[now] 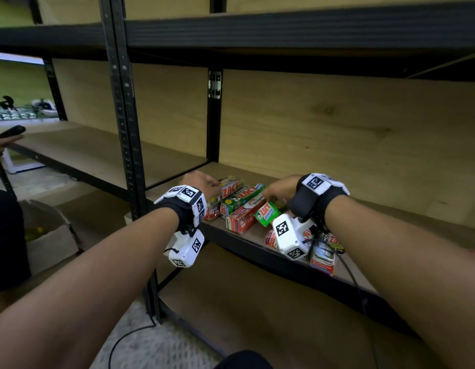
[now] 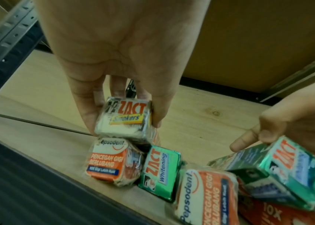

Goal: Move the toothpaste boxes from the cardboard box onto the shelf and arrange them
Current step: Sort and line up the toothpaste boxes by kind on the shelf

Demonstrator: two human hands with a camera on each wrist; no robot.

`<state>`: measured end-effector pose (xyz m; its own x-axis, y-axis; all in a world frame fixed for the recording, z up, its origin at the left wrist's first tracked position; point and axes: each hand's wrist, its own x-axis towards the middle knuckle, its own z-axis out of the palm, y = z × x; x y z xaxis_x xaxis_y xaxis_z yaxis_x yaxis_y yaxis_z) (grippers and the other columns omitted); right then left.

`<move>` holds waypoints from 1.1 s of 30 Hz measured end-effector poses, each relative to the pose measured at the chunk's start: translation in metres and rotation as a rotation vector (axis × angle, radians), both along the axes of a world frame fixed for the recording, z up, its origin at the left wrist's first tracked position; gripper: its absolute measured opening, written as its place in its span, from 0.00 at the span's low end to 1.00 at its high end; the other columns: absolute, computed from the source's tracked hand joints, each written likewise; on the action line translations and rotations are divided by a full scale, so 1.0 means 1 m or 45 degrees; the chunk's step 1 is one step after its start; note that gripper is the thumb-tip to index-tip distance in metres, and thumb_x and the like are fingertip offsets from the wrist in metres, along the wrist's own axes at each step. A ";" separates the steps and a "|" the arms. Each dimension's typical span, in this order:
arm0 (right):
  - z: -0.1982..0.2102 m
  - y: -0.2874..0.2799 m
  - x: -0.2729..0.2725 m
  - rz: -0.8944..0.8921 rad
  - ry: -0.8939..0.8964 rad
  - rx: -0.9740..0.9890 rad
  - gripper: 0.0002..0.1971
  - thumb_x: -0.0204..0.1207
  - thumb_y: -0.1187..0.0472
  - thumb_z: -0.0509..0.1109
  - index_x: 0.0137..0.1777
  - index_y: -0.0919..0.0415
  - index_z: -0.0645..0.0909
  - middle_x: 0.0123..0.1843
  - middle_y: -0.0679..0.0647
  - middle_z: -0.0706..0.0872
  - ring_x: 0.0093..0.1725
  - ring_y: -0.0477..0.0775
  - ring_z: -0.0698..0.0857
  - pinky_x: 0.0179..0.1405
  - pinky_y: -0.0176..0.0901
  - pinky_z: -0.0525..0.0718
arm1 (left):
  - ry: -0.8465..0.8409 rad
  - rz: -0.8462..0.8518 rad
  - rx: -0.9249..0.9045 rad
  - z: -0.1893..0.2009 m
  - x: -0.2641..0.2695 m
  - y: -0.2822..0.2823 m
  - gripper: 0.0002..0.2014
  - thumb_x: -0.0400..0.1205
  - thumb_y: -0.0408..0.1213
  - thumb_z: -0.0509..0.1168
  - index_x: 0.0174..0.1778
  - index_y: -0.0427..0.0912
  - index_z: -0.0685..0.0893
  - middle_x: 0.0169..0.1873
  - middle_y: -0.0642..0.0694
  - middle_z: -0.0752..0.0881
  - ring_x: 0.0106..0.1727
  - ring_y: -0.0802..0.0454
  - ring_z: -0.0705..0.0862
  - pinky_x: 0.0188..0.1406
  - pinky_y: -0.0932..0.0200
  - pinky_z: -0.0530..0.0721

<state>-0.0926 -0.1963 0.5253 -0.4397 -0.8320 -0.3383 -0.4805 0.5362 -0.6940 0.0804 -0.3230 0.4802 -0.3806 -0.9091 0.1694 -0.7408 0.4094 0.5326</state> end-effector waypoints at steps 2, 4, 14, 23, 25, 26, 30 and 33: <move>-0.002 -0.006 -0.015 -0.005 -0.145 -0.003 0.05 0.81 0.62 0.67 0.43 0.58 0.78 0.53 0.59 0.82 0.67 0.64 0.82 0.73 0.57 0.78 | -0.076 -0.027 -0.025 0.002 -0.003 0.000 0.17 0.81 0.49 0.69 0.64 0.51 0.88 0.58 0.49 0.89 0.52 0.50 0.86 0.50 0.62 0.83; 0.007 0.006 -0.015 -0.081 -0.188 -0.032 0.08 0.83 0.65 0.61 0.42 0.65 0.74 0.53 0.67 0.82 0.57 0.63 0.81 0.65 0.50 0.78 | -0.179 -0.020 -0.076 0.003 -0.008 -0.001 0.17 0.81 0.51 0.67 0.64 0.51 0.88 0.57 0.48 0.89 0.54 0.48 0.86 0.53 0.59 0.86; 0.034 0.057 -0.037 -0.078 -0.497 -0.248 0.18 0.80 0.78 0.52 0.54 0.64 0.82 0.50 0.63 0.84 0.53 0.64 0.85 0.68 0.69 0.79 | -0.657 -0.040 -0.318 -0.012 -0.047 0.014 0.25 0.78 0.65 0.62 0.66 0.57 0.83 0.68 0.43 0.77 0.76 0.35 0.60 0.70 0.35 0.65; 0.039 0.095 -0.091 -0.145 -0.471 -0.226 0.27 0.76 0.81 0.52 0.59 0.53 0.82 0.67 0.64 0.76 0.67 0.73 0.80 0.63 0.77 0.80 | -0.765 0.130 -0.221 -0.015 -0.077 0.011 0.32 0.74 0.63 0.68 0.70 0.49 0.80 0.76 0.42 0.67 0.78 0.35 0.57 0.71 0.37 0.63; 0.041 0.110 -0.101 -0.154 -0.468 -0.198 0.28 0.76 0.81 0.50 0.62 0.54 0.81 0.66 0.63 0.76 0.66 0.72 0.80 0.63 0.76 0.80 | -0.724 0.150 -0.156 -0.014 -0.082 0.009 0.30 0.75 0.56 0.69 0.71 0.47 0.78 0.78 0.40 0.65 0.81 0.34 0.54 0.74 0.34 0.58; 0.041 0.117 -0.104 -0.152 -0.460 -0.180 0.29 0.76 0.81 0.50 0.65 0.54 0.80 0.66 0.63 0.76 0.66 0.72 0.81 0.63 0.76 0.80 | -0.714 0.156 -0.126 -0.014 -0.083 0.006 0.29 0.77 0.53 0.69 0.73 0.45 0.77 0.79 0.39 0.64 0.82 0.34 0.53 0.76 0.33 0.56; 0.035 0.135 -0.110 -0.107 -0.423 -0.095 0.29 0.78 0.80 0.50 0.68 0.53 0.78 0.68 0.65 0.78 0.60 0.70 0.86 0.56 0.72 0.85 | -0.739 0.184 -0.088 -0.013 -0.084 0.002 0.32 0.81 0.49 0.69 0.79 0.41 0.70 0.80 0.34 0.65 0.80 0.31 0.62 0.76 0.29 0.63; 0.031 0.142 -0.106 -0.095 -0.253 -0.075 0.25 0.80 0.79 0.52 0.64 0.53 0.80 0.60 0.62 0.81 0.55 0.65 0.86 0.63 0.72 0.82 | -0.723 0.260 0.038 -0.017 -0.089 -0.009 0.34 0.79 0.52 0.69 0.78 0.39 0.72 0.76 0.32 0.72 0.77 0.29 0.68 0.74 0.29 0.67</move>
